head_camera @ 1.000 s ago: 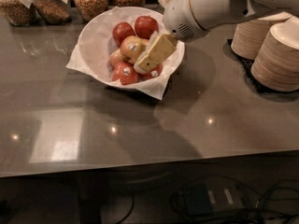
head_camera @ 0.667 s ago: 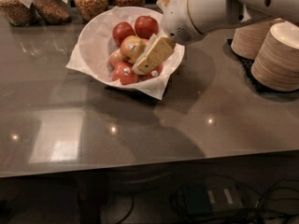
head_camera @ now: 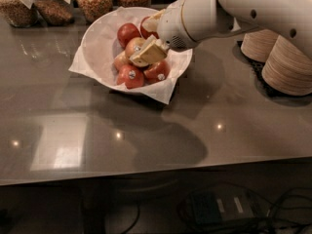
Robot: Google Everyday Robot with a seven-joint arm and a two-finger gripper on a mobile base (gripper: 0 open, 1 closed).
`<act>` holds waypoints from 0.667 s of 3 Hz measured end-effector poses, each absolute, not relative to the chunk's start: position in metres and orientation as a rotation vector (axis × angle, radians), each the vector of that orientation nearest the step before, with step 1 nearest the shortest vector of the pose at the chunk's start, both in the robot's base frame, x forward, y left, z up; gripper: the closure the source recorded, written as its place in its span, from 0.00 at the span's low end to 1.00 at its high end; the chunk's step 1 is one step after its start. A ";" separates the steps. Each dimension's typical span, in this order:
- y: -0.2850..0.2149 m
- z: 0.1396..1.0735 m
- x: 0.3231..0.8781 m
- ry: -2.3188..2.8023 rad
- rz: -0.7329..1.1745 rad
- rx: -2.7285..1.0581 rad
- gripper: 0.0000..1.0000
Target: Pick apple from white bowl
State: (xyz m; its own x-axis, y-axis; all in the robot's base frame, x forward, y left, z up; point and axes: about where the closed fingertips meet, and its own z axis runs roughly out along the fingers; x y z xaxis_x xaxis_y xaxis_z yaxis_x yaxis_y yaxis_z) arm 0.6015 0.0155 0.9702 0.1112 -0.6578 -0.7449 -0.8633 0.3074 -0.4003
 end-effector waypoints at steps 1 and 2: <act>0.020 0.961 0.610 1.616 0.263 -1.414 0.39; 0.022 0.952 0.619 1.627 0.259 -1.410 0.35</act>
Offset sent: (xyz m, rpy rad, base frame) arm 0.0304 0.0057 -0.0319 -0.0090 0.0165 -0.0309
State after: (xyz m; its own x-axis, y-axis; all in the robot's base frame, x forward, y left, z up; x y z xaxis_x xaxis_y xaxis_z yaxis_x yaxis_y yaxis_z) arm 0.6188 0.0225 0.9520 0.0977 -0.6638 -0.7415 -0.8612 0.3170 -0.3972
